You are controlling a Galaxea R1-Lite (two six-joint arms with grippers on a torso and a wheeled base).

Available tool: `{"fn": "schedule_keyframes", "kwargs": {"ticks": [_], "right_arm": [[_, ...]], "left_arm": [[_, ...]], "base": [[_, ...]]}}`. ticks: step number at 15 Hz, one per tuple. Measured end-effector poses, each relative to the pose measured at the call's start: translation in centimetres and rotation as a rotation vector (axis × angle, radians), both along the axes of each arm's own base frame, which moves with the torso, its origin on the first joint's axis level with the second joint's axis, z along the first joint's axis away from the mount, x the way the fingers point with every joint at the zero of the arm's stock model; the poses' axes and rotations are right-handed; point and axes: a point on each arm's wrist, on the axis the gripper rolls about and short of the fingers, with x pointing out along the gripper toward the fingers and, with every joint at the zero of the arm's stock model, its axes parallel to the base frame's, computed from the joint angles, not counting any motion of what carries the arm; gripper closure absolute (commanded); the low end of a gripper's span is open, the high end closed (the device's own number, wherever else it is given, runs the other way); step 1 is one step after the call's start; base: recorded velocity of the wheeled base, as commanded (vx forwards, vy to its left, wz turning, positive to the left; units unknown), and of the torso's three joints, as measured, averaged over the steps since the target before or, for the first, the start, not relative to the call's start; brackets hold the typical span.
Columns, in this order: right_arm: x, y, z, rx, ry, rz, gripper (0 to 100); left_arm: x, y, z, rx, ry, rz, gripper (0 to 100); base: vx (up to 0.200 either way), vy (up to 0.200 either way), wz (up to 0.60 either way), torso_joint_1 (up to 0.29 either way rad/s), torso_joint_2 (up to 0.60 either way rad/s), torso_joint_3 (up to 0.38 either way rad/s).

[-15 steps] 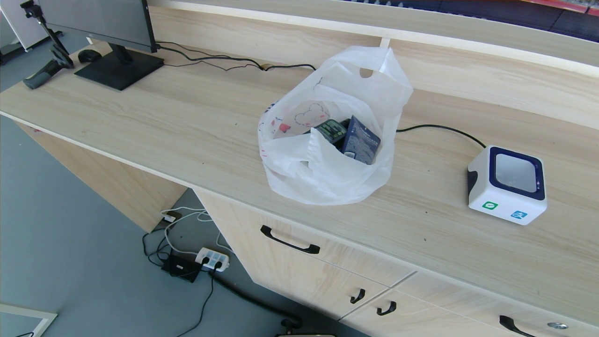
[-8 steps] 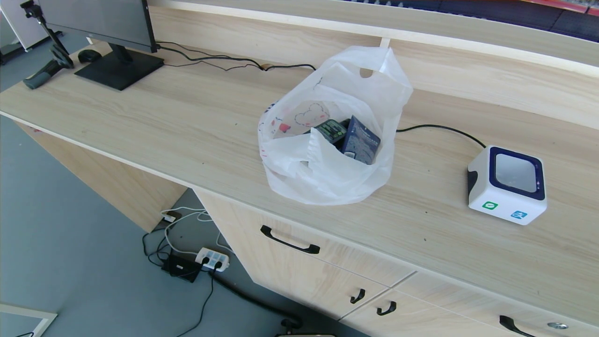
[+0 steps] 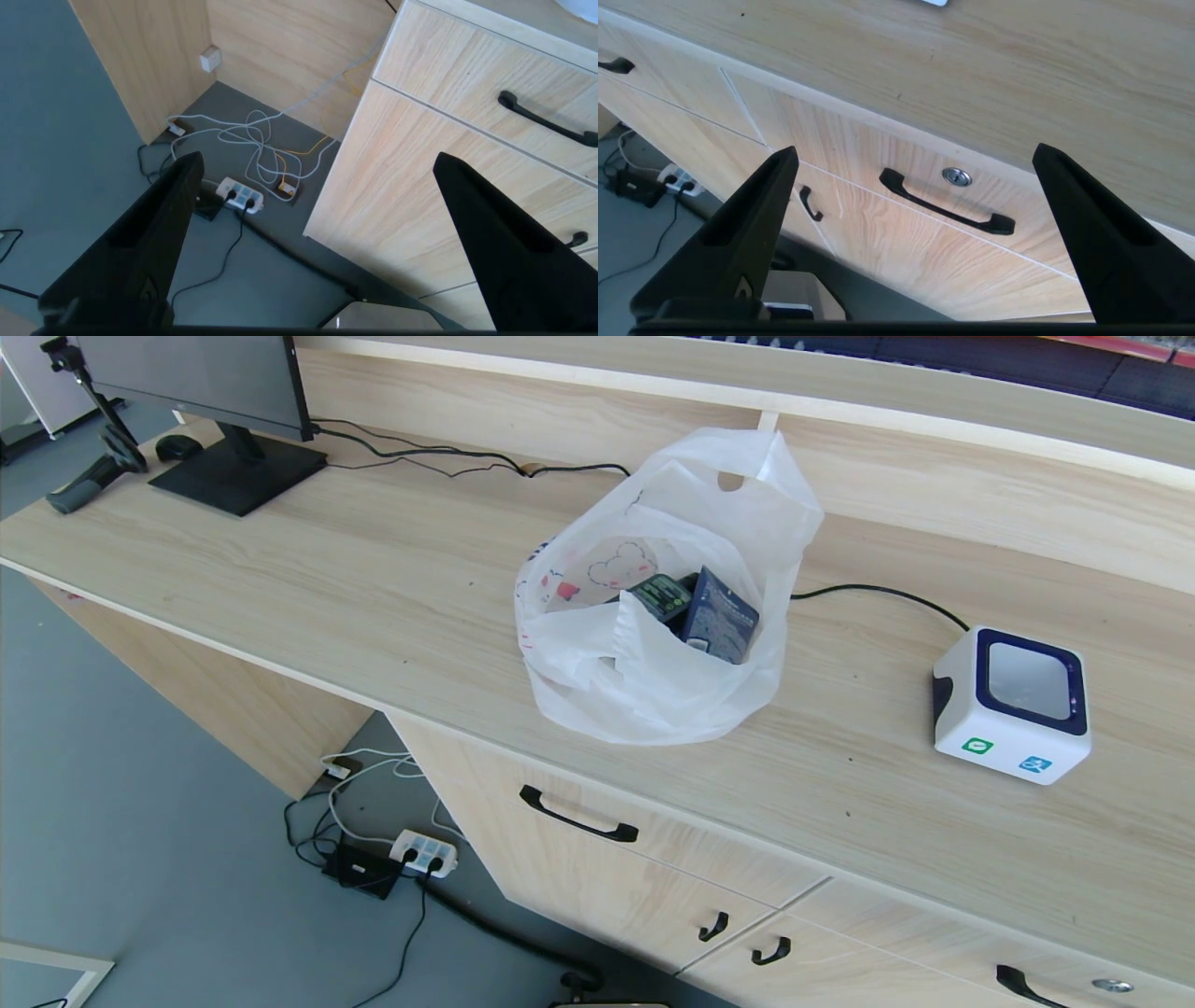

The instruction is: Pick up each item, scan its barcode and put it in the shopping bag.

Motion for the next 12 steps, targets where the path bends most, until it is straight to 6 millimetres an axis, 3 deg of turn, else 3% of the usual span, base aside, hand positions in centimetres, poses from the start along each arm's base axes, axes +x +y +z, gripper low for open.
{"fn": "schedule_keyframes", "kwargs": {"ticks": [12], "right_arm": [[-0.01, 0.0, 0.03, 0.001, -0.001, 0.0, 0]], "left_arm": [[0.0, 0.0, 0.0, 0.0, 0.0, 0.0, 0]], "base": [[0.0, 0.0, 0.0, 0.0, 0.0, 0.0]]}}
